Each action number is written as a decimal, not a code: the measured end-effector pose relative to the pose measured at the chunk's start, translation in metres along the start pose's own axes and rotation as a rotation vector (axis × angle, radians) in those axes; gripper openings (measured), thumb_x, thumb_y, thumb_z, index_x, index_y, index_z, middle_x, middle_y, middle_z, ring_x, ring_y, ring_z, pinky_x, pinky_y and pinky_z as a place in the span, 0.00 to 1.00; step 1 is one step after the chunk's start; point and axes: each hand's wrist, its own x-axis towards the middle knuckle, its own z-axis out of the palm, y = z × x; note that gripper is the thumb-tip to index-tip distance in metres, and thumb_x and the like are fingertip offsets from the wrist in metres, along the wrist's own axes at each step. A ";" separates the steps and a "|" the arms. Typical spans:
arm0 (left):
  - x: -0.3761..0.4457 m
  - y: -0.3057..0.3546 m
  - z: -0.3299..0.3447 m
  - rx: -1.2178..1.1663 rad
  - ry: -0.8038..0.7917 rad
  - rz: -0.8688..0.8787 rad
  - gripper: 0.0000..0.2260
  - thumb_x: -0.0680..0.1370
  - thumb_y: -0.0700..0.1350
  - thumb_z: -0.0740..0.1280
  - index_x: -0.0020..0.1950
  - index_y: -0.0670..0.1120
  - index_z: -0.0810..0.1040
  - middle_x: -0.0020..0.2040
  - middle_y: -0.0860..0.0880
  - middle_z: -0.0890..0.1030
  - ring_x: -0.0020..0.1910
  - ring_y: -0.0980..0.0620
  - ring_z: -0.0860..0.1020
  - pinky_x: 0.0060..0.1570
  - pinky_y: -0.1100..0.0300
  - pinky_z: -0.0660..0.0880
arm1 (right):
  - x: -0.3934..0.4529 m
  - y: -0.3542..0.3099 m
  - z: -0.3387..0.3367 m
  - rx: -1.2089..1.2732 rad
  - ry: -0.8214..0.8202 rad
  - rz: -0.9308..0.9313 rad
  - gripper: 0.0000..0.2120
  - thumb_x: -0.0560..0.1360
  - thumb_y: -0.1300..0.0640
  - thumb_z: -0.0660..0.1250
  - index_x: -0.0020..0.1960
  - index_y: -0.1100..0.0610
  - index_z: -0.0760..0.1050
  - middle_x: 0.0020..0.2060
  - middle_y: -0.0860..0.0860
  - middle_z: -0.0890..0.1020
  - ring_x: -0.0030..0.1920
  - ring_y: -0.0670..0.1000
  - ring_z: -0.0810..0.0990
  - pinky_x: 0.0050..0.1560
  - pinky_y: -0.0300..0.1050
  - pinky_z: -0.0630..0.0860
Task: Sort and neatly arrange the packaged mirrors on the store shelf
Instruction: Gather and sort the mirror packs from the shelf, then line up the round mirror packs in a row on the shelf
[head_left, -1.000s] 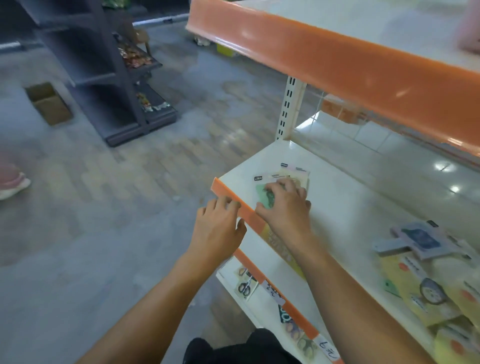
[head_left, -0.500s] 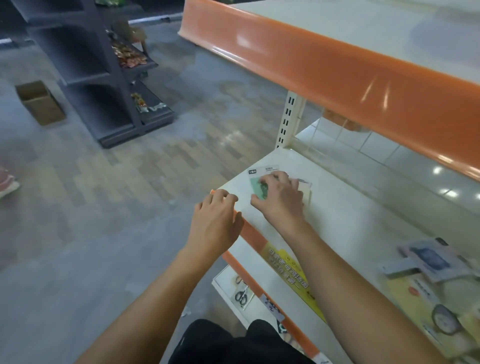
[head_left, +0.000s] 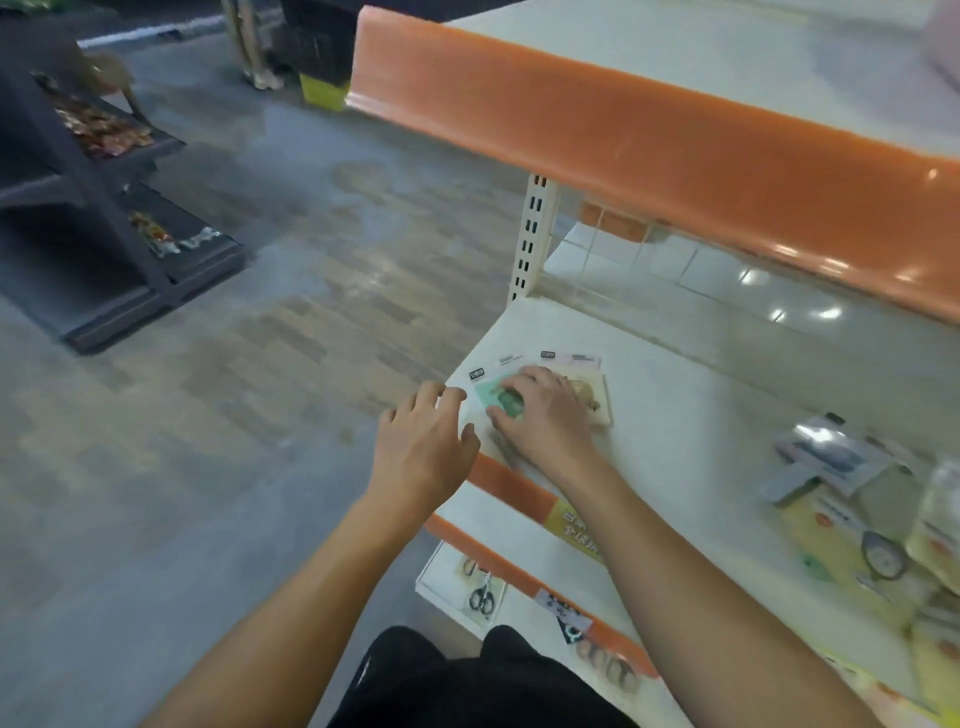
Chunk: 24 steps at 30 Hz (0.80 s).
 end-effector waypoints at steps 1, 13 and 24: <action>0.001 -0.001 0.001 -0.008 -0.003 0.029 0.16 0.77 0.51 0.60 0.64 0.48 0.71 0.63 0.49 0.73 0.57 0.44 0.74 0.50 0.52 0.66 | -0.004 0.000 0.000 0.028 0.038 0.021 0.19 0.73 0.44 0.67 0.61 0.50 0.78 0.64 0.49 0.74 0.65 0.55 0.70 0.66 0.55 0.66; -0.020 0.048 0.001 -0.159 -0.041 0.495 0.16 0.76 0.50 0.62 0.62 0.45 0.73 0.60 0.45 0.76 0.54 0.41 0.76 0.46 0.48 0.72 | -0.129 0.017 -0.052 0.186 0.352 0.300 0.15 0.77 0.49 0.64 0.64 0.48 0.75 0.59 0.44 0.78 0.60 0.46 0.76 0.58 0.46 0.74; -0.085 0.154 0.017 -0.184 -0.207 0.856 0.17 0.76 0.50 0.64 0.63 0.47 0.73 0.60 0.47 0.75 0.54 0.42 0.76 0.48 0.49 0.73 | -0.268 0.074 -0.077 0.157 0.549 0.651 0.14 0.76 0.53 0.67 0.61 0.52 0.78 0.56 0.47 0.80 0.57 0.49 0.76 0.57 0.40 0.71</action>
